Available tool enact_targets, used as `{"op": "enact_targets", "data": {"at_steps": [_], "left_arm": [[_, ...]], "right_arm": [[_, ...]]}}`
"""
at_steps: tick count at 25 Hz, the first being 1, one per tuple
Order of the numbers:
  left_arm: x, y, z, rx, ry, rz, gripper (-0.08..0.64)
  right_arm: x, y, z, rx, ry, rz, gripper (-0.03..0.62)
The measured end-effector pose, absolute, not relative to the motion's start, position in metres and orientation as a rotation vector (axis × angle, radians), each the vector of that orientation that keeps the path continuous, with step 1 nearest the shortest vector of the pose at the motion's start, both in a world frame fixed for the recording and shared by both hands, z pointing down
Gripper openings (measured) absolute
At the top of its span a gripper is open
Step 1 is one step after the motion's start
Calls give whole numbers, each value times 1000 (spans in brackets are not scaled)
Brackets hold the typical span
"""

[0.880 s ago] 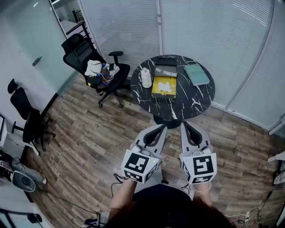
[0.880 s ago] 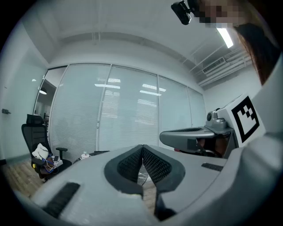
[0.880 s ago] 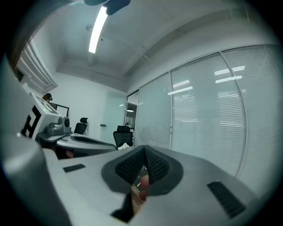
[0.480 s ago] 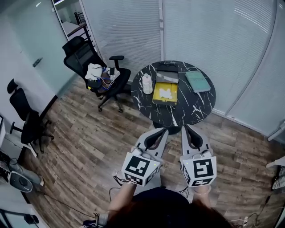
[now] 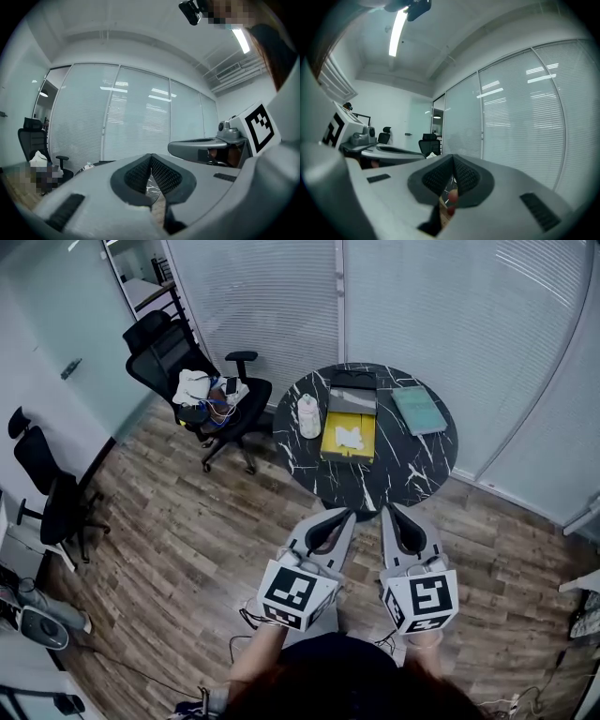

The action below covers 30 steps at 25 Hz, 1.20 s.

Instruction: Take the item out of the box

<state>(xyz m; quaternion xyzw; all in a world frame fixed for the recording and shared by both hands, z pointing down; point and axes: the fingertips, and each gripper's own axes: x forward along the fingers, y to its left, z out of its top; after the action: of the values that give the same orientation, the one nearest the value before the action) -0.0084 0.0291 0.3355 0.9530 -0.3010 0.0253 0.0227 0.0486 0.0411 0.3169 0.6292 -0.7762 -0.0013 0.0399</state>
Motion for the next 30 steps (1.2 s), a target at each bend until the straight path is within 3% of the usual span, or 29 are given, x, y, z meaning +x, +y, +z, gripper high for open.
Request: {"op": "enact_targets", "data": {"at_steps": [30], "left_arm": [[1, -59, 337, 2980, -795, 36, 26]], "right_arm": [[52, -48, 322, 1963, -2266, -22, 25]]}}
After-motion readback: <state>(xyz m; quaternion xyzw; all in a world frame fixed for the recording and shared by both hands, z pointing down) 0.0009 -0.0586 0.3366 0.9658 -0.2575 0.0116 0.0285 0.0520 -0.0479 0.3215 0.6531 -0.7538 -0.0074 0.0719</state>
